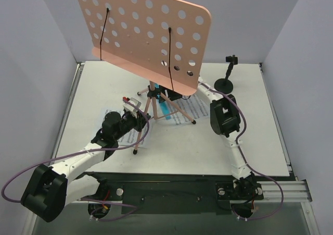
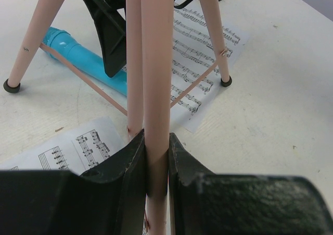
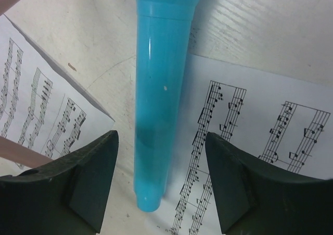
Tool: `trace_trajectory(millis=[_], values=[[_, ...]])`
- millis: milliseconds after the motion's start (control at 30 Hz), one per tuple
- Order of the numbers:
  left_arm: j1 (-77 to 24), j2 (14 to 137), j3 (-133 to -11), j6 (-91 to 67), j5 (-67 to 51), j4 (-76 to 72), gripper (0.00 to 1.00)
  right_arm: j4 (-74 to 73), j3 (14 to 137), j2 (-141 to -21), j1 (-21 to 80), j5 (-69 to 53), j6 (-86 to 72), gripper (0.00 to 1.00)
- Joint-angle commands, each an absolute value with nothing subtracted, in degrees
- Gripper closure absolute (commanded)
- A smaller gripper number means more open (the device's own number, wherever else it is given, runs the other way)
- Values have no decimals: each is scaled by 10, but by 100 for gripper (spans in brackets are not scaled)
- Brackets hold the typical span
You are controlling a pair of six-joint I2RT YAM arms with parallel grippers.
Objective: Set up the instrument practice props
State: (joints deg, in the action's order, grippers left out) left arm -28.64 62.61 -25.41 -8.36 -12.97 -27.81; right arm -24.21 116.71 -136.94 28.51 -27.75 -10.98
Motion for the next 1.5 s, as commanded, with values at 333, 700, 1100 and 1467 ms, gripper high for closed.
trace_trajectory(millis=[333,700,1100,1467], values=[[-278,619,-251,-110,-127,-268,100,-278,1239,-1445,315,-218,-85,53],[-279,643,-265,-108,-131,-282,100,-143,1102,-1306,275,-224,-120,100],[-305,700,-301,-116,-84,-305,100,7,937,-1122,186,-240,-151,100],[-342,769,-349,-160,-5,-319,100,-117,777,-990,180,-55,-21,100]])
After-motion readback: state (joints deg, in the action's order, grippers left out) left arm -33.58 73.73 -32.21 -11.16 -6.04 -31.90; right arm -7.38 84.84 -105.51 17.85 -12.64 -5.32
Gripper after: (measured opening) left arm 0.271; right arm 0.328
